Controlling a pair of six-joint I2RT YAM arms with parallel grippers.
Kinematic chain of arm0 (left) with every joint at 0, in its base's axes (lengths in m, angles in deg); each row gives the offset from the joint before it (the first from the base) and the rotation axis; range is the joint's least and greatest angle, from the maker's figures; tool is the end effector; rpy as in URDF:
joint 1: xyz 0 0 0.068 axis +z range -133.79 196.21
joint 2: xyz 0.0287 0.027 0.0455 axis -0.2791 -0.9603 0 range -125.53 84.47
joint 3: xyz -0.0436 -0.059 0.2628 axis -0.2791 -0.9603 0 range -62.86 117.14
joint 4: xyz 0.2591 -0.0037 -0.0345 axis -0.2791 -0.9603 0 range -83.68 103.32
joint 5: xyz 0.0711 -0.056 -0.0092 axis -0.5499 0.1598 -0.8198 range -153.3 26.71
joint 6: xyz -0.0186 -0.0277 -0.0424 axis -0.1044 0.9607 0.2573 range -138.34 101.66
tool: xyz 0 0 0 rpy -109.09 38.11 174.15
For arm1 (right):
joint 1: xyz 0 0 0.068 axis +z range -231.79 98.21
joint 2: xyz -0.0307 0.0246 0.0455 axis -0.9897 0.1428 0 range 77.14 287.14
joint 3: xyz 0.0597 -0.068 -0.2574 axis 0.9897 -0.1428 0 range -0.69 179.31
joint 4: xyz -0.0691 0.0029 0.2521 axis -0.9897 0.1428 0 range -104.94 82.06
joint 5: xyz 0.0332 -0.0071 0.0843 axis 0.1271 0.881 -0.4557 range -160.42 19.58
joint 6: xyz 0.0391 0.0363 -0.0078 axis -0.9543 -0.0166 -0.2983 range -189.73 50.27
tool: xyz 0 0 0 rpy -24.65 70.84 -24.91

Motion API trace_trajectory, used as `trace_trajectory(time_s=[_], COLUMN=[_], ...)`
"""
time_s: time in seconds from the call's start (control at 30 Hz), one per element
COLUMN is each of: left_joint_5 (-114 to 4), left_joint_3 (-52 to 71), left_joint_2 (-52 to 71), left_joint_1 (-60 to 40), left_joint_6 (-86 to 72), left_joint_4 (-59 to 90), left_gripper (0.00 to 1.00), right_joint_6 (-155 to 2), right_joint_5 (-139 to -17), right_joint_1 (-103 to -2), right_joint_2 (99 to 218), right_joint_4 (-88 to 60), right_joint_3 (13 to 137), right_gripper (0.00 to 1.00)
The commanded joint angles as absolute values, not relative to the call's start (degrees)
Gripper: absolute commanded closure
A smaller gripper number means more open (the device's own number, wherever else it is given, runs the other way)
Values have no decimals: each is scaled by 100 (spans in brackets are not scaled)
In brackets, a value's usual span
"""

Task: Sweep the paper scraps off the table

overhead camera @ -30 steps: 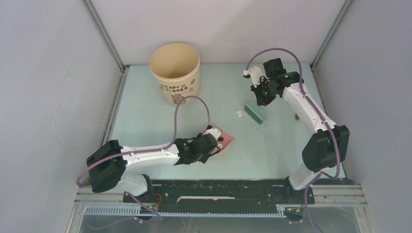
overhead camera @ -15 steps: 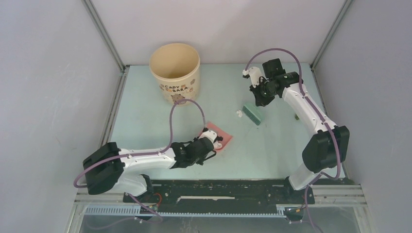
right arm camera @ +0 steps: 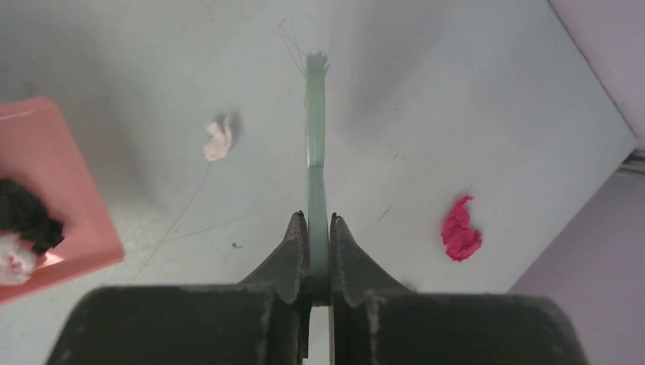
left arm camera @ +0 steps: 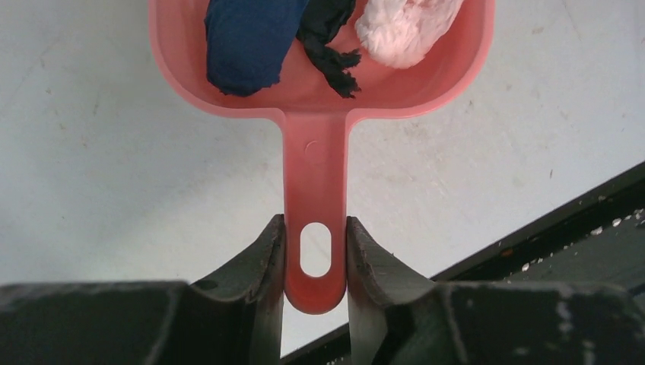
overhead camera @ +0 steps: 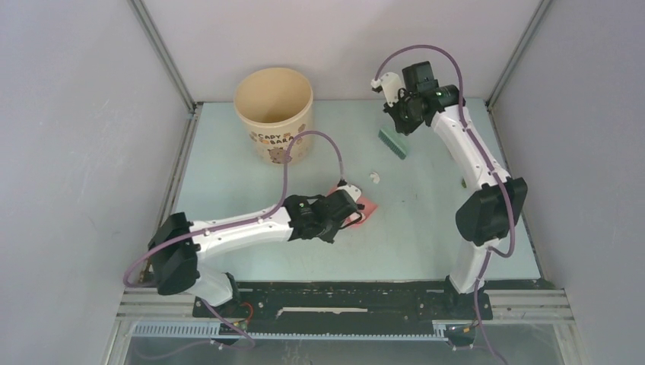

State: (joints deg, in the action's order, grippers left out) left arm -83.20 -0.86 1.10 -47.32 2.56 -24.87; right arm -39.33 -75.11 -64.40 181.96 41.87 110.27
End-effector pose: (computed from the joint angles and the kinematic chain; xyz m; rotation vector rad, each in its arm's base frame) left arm 0.1418 -0.2578 0.2496 0.8033 2.3899 -0.1330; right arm 0.3751 0.1206 0.3699 -1.0255 2.2263 0.0006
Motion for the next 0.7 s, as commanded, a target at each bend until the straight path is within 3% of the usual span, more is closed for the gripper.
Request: trace_trajectory(time_s=[0.0, 0.23, 0.67], left_joint_5=[-7806, -7790, -7833], left_joint_3=[338, 700, 930], left_joint_2=[-373, -1112, -1699], left_joint_1=[-4751, -4736, -4568], left_joint_6=[93, 61, -51], left_joint_4=[-3328, -3260, -2817], left_gripper=[99, 100, 100], right_joint_6=[-3630, -3668, -4465], right_joint_5=[-6960, -6779, -8204], right_joint_1=[-6283, -6028, -5082], right_joint_2=[18721, 19008, 17514], right_joint_4=[4238, 4437, 5036], right_joint_3=[11466, 11316, 9644], right_gripper=[100, 100, 100])
